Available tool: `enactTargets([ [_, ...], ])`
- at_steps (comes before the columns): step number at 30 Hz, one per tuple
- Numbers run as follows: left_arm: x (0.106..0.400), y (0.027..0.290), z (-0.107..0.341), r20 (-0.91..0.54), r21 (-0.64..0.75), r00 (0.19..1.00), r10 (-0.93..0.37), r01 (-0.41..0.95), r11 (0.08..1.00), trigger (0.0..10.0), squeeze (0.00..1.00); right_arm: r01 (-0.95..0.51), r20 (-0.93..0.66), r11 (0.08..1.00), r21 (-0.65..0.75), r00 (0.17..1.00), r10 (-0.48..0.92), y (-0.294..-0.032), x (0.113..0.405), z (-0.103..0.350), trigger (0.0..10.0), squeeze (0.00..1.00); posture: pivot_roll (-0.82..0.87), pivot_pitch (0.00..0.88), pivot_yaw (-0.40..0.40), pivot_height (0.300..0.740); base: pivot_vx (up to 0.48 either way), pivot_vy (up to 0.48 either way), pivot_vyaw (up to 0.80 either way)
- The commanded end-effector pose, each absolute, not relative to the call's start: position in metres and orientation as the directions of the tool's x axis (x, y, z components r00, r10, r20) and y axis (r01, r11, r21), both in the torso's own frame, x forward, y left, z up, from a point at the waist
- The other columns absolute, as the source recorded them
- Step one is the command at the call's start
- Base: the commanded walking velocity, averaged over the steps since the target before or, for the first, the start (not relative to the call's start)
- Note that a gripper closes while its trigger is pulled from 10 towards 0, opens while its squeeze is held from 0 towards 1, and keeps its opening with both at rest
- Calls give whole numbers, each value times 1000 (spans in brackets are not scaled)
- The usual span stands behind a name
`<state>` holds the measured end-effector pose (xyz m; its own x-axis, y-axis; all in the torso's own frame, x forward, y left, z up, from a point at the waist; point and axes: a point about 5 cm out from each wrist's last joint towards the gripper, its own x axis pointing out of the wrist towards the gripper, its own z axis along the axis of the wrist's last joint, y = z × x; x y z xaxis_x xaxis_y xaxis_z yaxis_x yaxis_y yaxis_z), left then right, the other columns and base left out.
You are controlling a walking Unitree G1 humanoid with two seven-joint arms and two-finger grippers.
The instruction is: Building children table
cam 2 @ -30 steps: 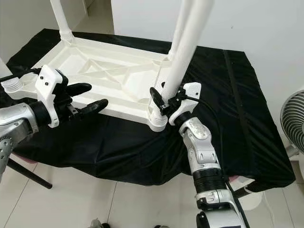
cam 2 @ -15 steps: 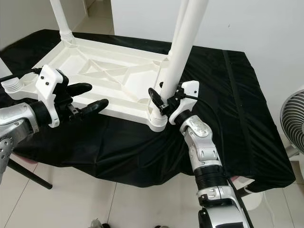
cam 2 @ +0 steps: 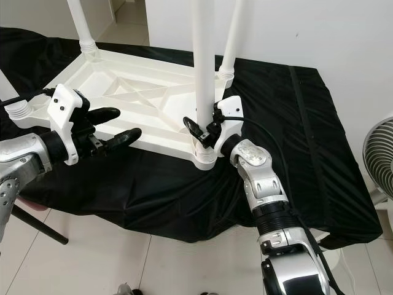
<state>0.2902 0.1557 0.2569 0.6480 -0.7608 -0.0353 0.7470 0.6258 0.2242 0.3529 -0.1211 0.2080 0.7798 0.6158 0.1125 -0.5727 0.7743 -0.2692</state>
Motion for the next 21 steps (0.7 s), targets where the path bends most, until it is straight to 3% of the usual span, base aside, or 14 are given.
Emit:
enactTargets([
  [1, 290, 155, 257, -40, 236, 656, -754, 739, 631, 10000, 0, -579, -98, 801, -150, 815, 571, -133, 349, 157, 10000, 0, 14, 134, 24, 740, 0, 0, 0],
  [8, 290, 155, 258, -40, 236, 655, -755, 740, 630, 10000, 0, -487, -114, 873, -37, 870, 481, -148, 349, 141, 10000, 0, 13, 134, 29, 740, 0, 0, 0],
  [17, 291, 155, 257, -41, 234, 654, -756, 741, 629, 10000, 0, -396, -152, 915, -77, 912, 381, -153, 351, 135, 10000, 0, 11, 137, 31, 740, 0, 0, 0],
  [21, 290, 155, 258, -41, 234, 654, -755, 741, 629, 10000, 0, -250, -181, 961, -117, 957, 227, -160, 352, 130, 10000, 0, 13, 141, 27, 740, 0, 0, 0],
])
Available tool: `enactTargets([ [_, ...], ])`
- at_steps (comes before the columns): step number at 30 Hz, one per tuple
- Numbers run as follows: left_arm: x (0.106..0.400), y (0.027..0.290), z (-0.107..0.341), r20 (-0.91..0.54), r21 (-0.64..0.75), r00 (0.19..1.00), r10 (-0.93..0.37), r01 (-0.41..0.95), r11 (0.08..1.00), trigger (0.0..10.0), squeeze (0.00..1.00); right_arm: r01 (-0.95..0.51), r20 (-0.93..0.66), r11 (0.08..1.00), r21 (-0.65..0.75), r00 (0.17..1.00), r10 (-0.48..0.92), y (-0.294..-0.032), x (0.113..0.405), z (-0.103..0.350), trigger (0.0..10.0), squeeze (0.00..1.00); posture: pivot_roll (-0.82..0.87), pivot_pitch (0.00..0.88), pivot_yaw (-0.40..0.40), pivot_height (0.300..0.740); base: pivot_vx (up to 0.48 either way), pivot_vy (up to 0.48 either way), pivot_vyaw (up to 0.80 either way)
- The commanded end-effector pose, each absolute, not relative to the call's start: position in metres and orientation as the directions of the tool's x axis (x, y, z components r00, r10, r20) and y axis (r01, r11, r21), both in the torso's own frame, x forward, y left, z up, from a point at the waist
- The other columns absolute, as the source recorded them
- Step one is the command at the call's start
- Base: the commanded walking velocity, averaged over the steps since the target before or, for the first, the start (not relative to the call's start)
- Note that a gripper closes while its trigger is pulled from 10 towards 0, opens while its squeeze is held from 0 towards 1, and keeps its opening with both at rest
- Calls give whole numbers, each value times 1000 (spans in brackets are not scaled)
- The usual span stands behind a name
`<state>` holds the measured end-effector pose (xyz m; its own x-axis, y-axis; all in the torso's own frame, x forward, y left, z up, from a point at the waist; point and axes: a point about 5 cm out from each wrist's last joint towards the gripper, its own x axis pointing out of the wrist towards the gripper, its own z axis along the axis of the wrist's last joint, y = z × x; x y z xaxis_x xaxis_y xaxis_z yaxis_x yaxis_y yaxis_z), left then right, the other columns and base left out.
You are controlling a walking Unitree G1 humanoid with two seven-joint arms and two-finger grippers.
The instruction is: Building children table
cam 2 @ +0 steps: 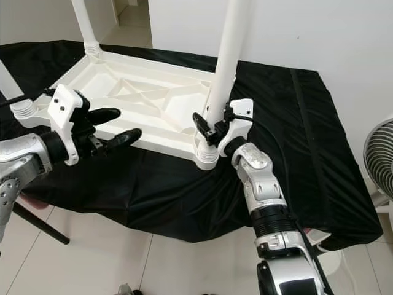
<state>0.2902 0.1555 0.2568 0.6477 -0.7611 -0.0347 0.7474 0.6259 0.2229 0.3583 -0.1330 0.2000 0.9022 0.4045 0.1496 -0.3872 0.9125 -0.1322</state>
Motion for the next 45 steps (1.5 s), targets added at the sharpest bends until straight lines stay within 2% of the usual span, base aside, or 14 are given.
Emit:
enactTargets([
  [1, 290, 155, 258, -42, 234, 654, -755, 741, 629, 10000, 0, -212, -178, 969, -126, 966, 188, -160, 352, 130, 10000, 0, 13, 141, 27, 740, 0, 0, 0],
  [8, 290, 155, 258, -41, 234, 653, -756, 742, 628, 10000, 0, -36, -138, 997, -72, 990, 25, -162, 351, 131, 10000, 0, 13, 141, 27, 740, 0, 0, 0],
  [11, 290, 155, 258, -41, 234, 653, -756, 742, 628, 10000, 0, -36, -138, 997, -72, 990, 25, -162, 351, 131, 10000, 0, 13, 141, 27, 740, 0, 0, 0],
  [16, 289, 155, 259, -40, 233, 651, -758, 744, 626, 10000, 0, 65, -176, 995, -70, 981, -76, -155, 343, 120, 10000, 0, 14, 145, 29, 740, 0, 0, 0],
  [20, 289, 154, 259, -41, 234, 651, -758, 744, 627, 10000, 0, 130, -136, 988, -82, 981, -141, -153, 339, 122, 10000, 0, 14, 145, 29, 740, 0, 0, 0],
  [24, 289, 154, 260, -39, 234, 651, -758, 743, 627, 10000, 0, 173, -126, 981, -85, 975, -183, -151, 336, 120, 10000, 0, 13, 148, 28, 740, 0, 0, 0],
  [30, 289, 154, 260, -38, 233, 652, -758, 743, 627, 10000, 0, 155, -124, 985, -76, 979, -163, -148, 337, 121, 10000, 0, 13, 148, 28, 740, 0, 0, 0],
  [31, 289, 154, 260, -38, 232, 652, -757, 743, 628, 10000, 0, 148, -117, 986, -80, 981, -157, -147, 337, 122, 10000, 122, 13, 148, 27, 740, 0, 0, 0],
  [32, 289, 154, 260, -38, 233, 652, -757, 742, 628, 10000, 0, 124, -109, 990, -70, 985, -131, -144, 338, 124, 10000, 1000, 13, 148, 27, 740, 0, 0, 0],
  [38, 290, 154, 260, -38, 235, 656, -754, 739, 631, 10000, 0, 9, -50, 999, -32, 999, -11, -132, 341, 136, 10000, 1000, 13, 148, 27, 740, 0, 0, 0],
  [39, 290, 154, 260, -38, 235, 656, -754, 739, 631, 10000, 0, -15, -32, 1000, -23, 999, 15, -129, 341, 140, 10000, 0, 13, 148, 27, 740, 0, 0, 0],
  [45, 290, 154, 260, -37, 234, 657, -753, 738, 633, 10000, 0, -78, 22, 997, -11, 997, 78, -121, 341, 149, 10000, 0, 14, 148, 25, 740, 0, 0, 0],
])
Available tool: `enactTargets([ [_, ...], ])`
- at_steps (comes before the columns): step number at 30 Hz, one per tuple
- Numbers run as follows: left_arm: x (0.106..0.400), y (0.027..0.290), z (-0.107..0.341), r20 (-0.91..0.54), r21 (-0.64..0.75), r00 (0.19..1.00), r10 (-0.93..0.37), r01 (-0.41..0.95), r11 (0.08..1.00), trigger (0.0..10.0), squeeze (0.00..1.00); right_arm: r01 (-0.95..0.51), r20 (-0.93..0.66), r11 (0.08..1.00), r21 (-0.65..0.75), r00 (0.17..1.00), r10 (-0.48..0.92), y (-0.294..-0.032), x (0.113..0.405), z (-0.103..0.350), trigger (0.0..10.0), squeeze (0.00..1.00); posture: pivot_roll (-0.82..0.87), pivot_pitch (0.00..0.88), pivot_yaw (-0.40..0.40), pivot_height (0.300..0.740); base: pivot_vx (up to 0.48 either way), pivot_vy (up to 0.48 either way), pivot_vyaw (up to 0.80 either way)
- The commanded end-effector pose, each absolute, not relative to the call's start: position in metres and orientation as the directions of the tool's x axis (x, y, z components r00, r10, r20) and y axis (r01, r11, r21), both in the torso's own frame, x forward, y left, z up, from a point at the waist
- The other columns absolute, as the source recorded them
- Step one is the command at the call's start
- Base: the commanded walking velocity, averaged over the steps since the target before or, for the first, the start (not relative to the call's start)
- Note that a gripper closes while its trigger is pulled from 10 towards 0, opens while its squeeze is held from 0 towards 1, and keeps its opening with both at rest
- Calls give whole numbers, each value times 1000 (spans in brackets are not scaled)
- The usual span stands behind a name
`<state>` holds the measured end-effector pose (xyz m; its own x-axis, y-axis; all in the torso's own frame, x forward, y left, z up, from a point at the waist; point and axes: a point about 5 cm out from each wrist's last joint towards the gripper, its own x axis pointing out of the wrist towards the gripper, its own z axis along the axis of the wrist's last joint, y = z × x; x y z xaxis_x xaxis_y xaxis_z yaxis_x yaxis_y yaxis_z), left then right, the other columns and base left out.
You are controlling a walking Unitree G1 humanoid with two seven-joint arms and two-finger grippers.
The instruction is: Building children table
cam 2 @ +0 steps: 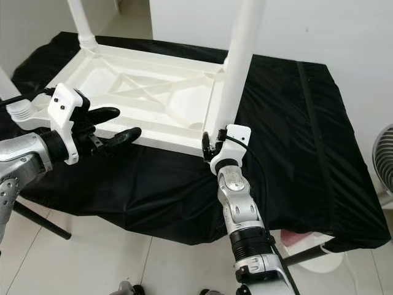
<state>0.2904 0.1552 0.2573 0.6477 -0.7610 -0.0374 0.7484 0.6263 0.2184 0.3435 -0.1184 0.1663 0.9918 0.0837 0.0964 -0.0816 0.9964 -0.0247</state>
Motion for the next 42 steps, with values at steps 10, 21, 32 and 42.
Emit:
enactTargets([
  [10, 290, 155, 260, -36, 234, 658, -752, 737, 634, 10000, 0, -155, 143, 988, -10, 978, 155, -117, 339, 167, 10000, 0, 13, 146, 27, 740, 0, 0, 0],
  [21, 290, 154, 260, -34, 236, 660, -750, 735, 636, 10000, 0, -197, 208, 980, -19, 958, 197, -118, 340, 178, 10000, 0, 13, 143, 28, 740, 0, 0, 0],
  [32, 290, 155, 260, -33, 235, 660, -750, 735, 636, 10000, 0, -203, 231, 978, -41, 951, 207, -119, 342, 184, 10000, 0, 13, 143, 27, 740, 0, 0, 0],
  [42, 290, 154, 260, -31, 234, 660, -750, 735, 637, 10000, 0, -196, 266, 977, -87, 940, 213, -127, 346, 197, 10000, 0, 12, 142, 26, 740, 0, 0, 0],
])
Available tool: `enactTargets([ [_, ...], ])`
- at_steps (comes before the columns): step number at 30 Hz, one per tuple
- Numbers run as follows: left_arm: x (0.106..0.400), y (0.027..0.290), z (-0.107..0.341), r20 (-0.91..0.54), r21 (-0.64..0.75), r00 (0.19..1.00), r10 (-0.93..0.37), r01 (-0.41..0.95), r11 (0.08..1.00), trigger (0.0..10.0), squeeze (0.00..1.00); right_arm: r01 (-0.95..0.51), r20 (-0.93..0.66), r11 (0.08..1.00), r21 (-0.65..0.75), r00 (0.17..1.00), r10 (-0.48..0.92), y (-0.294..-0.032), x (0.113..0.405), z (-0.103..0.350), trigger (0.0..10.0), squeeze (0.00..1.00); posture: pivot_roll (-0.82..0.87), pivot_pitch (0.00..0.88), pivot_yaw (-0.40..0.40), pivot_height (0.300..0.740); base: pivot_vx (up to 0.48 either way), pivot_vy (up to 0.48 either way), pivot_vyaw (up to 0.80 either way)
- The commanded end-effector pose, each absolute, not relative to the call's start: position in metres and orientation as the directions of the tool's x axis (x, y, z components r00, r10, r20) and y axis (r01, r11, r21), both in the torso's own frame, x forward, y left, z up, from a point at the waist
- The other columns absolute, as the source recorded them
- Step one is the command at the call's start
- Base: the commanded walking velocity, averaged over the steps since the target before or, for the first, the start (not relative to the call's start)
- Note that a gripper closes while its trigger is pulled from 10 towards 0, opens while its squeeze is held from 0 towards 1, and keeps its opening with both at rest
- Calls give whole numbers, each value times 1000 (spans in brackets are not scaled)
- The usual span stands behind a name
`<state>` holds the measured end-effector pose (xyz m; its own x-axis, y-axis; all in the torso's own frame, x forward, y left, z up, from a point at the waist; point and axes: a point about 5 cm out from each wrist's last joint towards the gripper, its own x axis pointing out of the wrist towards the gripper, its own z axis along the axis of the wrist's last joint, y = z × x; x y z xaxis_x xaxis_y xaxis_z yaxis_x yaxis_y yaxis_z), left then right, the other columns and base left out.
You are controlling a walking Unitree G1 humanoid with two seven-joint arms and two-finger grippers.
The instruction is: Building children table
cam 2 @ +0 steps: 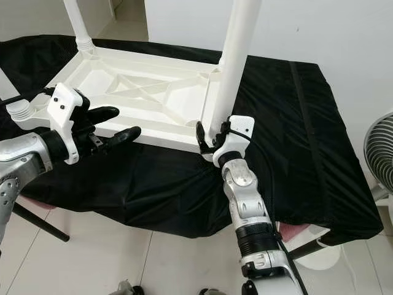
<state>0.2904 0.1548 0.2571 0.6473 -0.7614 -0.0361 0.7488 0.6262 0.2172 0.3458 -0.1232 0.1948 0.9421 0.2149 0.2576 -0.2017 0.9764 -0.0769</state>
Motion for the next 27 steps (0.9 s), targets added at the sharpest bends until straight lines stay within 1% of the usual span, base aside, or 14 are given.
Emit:
enactTargets([
  [1, 290, 154, 260, -31, 233, 661, -750, 735, 637, 10000, 0, -200, 272, 975, -99, 937, 220, -128, 347, 199, 10000, 0, 12, 142, 26, 740, 0, 0, 0],
  [2, 290, 154, 260, -32, 233, 661, -750, 734, 637, 10000, 0, -222, 270, 968, -115, 931, 246, -129, 348, 201, 10000, 0, 12, 143, 27, 740, 0, 0, 0],
  [4, 290, 154, 260, -32, 233, 661, -750, 734, 637, 10000, 0, -222, 270, 968, -115, 931, 246, -129, 348, 201, 10000, 0, 12, 143, 27, 740, 0, 0, 0],
  [5, 290, 154, 260, -32, 233, 661, -750, 734, 637, 10000, 0, -303, 254, 942, -148, 909, 332, -130, 349, 205, 10000, 0, 12, 144, 28, 740, 0, 0, 0],
  [7, 290, 154, 260, -32, 233, 661, -750, 734, 637, 10000, 0, -303, 254, 942, -148, 909, 332, -130, 349, 205, 10000, 0, 12, 144, 28, 740, 0, 0, 0],
  [9, 290, 154, 261, -32, 233, 661, -750, 735, 637, 10000, 0, -405, 211, 895, -189, 873, 440, -134, 349, 206, 10000, 0, 13, 144, 28, 740, 0, 0, 0],
  [10, 290, 154, 261, -32, 233, 661, -750, 735, 637, 10000, 0, -405, 211, 895, -189, 873, 440, -134, 349, 206, 10000, 0, 13, 144, 28, 740, 0, 0, 0],
  [12, 290, 155, 261, -32, 234, 661, -750, 734, 637, 10000, 0, -451, 184, 865, -222, 852, 491, -139, 350, 208, 10000, 0, 12, 145, 31, 740, 0, 0, 0],
  [17, 290, 155, 261, -32, 234, 661, -750, 734, 637, 10000, 0, -461, 175, 856, -233, 846, 503, -141, 351, 208, 10000, 0, 12, 145, 31, 740, 0, 0, 0],
  [19, 290, 155, 262, -33, 236, 661, -750, 734, 636, 10000, 0, -511, 135, 819, -259, 821, 555, -148, 356, 213, 10000, 0, 15, 147, 35, 740, 0, 0, 0],
  [22, 290, 155, 262, -32, 236, 661, -750, 734, 637, 10000, 0, -510, 129, 811, -285, 818, 560, -151, 359, 215, 10000, 0, 15, 147, 35, 740, 0, 0, 0],
  [27, 290, 155, 262, -34, 237, 661, -749, 734, 637, 10000, 0, -546, 116, 791, -276, 798, 591, -153, 361, 217, 10000, 0, 15, 147, 35, 740, 0, 0, 0],
])
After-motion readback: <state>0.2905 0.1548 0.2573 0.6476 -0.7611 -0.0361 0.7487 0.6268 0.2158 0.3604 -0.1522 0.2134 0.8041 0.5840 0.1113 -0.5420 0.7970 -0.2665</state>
